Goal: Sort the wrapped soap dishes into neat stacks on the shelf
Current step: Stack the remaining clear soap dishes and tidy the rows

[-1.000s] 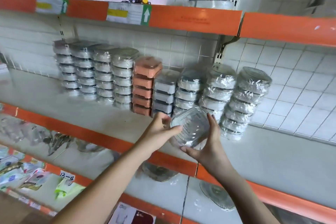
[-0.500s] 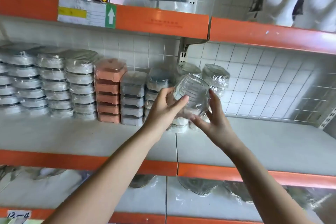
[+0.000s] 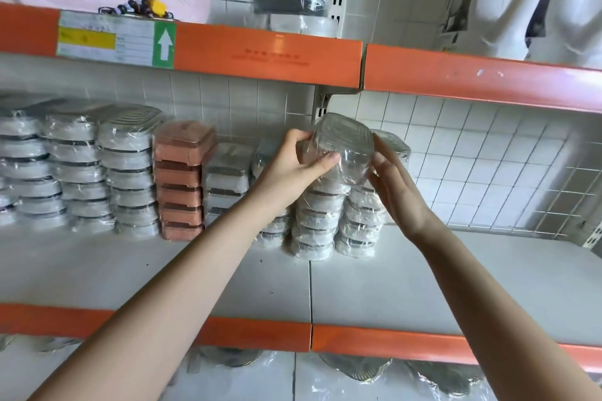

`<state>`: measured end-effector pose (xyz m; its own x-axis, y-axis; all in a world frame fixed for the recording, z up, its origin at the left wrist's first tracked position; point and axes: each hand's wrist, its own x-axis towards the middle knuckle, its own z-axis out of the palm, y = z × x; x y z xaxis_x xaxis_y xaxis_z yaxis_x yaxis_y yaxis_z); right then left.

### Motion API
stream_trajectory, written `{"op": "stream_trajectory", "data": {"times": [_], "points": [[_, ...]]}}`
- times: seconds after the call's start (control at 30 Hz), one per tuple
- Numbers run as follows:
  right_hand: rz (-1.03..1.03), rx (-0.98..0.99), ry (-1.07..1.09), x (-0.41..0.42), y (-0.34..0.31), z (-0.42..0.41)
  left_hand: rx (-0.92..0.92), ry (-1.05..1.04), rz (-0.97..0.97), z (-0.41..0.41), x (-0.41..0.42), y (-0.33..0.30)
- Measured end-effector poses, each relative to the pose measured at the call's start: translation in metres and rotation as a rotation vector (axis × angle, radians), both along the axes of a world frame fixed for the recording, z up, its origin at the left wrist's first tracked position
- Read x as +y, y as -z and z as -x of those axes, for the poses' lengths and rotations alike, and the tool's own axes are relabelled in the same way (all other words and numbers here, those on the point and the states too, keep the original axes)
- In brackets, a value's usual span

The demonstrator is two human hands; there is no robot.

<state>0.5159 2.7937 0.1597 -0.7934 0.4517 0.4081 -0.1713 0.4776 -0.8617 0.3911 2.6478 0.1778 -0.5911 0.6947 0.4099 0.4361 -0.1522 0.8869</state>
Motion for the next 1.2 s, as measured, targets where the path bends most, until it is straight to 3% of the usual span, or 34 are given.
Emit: {"op": "stream_trajectory", "data": {"times": [0.23,0.73,1.2], "points": [[-0.314,-0.101,0.047,0.028,-0.030,0.032,0.223,-0.199,0.125,0.026,0.037,-0.006],[-0.444,-0.201,0.101,0.060,-0.033,0.061,0.233,-0.227,0.087,0.037,0.061,0.000],[-0.479,-0.096,0.270,0.055,-0.024,0.058,0.248,-0.229,0.104,0.040,0.066,0.010]]}}
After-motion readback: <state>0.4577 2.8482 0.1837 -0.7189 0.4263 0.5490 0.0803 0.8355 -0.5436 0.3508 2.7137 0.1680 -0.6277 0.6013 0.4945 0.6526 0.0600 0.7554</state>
